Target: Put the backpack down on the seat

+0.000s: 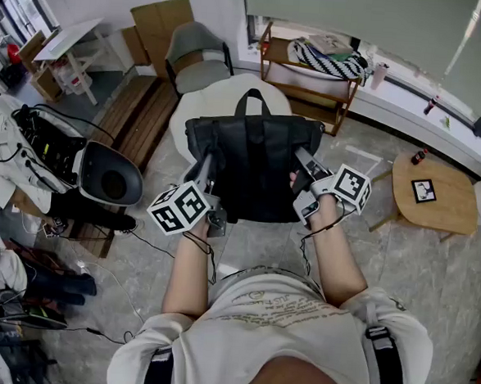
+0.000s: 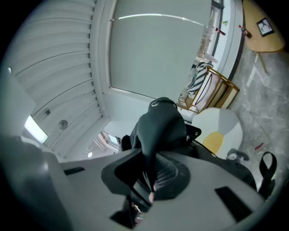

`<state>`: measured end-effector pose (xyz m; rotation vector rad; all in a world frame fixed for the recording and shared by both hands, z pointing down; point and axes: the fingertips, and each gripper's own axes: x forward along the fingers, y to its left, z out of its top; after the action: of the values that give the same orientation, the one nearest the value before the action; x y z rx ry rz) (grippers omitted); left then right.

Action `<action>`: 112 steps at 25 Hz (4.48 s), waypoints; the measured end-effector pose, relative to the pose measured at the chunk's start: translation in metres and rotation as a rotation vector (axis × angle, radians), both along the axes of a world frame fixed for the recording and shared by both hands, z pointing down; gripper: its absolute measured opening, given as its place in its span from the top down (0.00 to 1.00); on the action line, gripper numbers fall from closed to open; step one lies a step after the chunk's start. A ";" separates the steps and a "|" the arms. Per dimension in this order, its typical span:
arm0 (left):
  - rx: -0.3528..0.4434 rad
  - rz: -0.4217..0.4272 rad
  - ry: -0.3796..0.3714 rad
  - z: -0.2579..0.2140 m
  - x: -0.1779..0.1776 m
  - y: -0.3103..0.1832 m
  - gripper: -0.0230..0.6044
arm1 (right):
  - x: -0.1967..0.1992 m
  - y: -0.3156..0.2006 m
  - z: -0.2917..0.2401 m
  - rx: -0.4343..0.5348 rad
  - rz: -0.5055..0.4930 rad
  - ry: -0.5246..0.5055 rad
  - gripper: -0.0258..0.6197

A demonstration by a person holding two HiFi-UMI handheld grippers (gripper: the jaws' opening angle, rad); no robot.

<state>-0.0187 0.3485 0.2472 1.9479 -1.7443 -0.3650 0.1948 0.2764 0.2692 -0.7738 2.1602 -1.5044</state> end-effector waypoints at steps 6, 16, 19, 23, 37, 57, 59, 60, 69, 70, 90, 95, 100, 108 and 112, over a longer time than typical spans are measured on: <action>-0.021 0.041 -0.003 0.013 -0.001 0.004 0.90 | 0.002 0.011 0.011 -0.001 0.044 0.007 0.86; -0.017 0.026 -0.003 0.028 -0.003 0.020 0.90 | -0.002 0.023 0.028 -0.012 0.031 0.012 0.86; -0.014 0.019 0.004 0.029 -0.012 0.025 0.90 | -0.011 0.025 0.026 0.000 0.021 0.024 0.86; -0.008 0.016 0.015 0.026 -0.025 0.031 0.90 | -0.025 0.030 0.021 0.010 0.016 0.038 0.86; -0.007 0.052 0.032 0.042 -0.063 0.031 0.90 | -0.061 0.034 0.035 -0.001 0.036 0.051 0.86; -0.026 0.030 0.007 0.061 -0.084 -0.044 0.90 | -0.084 -0.048 0.060 -0.007 0.003 0.023 0.86; -0.038 0.026 0.013 0.057 -0.096 -0.076 0.90 | -0.097 -0.081 0.056 -0.021 -0.003 0.028 0.86; -0.045 0.023 0.016 0.055 -0.102 -0.091 0.90 | -0.103 -0.098 0.054 -0.027 -0.007 0.033 0.86; -0.076 -0.003 0.018 0.055 -0.106 -0.220 0.90 | -0.108 -0.229 0.055 -0.053 -0.043 0.040 0.86; -0.078 -0.005 0.021 0.055 -0.103 -0.234 0.90 | -0.105 -0.244 0.054 -0.052 -0.047 0.041 0.86; -0.187 -0.015 0.065 0.098 -0.129 -0.371 0.90 | -0.132 -0.385 0.098 -0.158 -0.077 0.104 0.86; -0.272 0.040 0.087 0.139 -0.153 -0.413 0.90 | -0.152 -0.415 0.141 -0.243 -0.048 0.183 0.86; -0.342 0.092 0.122 0.187 -0.178 -0.462 0.90 | -0.173 -0.455 0.191 -0.313 -0.012 0.257 0.86; -0.497 0.188 0.148 0.295 -0.196 -0.529 0.90 | -0.185 -0.506 0.292 -0.380 0.030 0.391 0.86; -0.550 0.219 0.148 0.346 -0.198 -0.560 0.90 | -0.187 -0.525 0.343 -0.445 0.054 0.407 0.86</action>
<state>-0.2171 -0.2113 0.5935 1.6355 -1.3390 0.0492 0.0083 -0.2489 0.6120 -1.3782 2.0620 -1.9686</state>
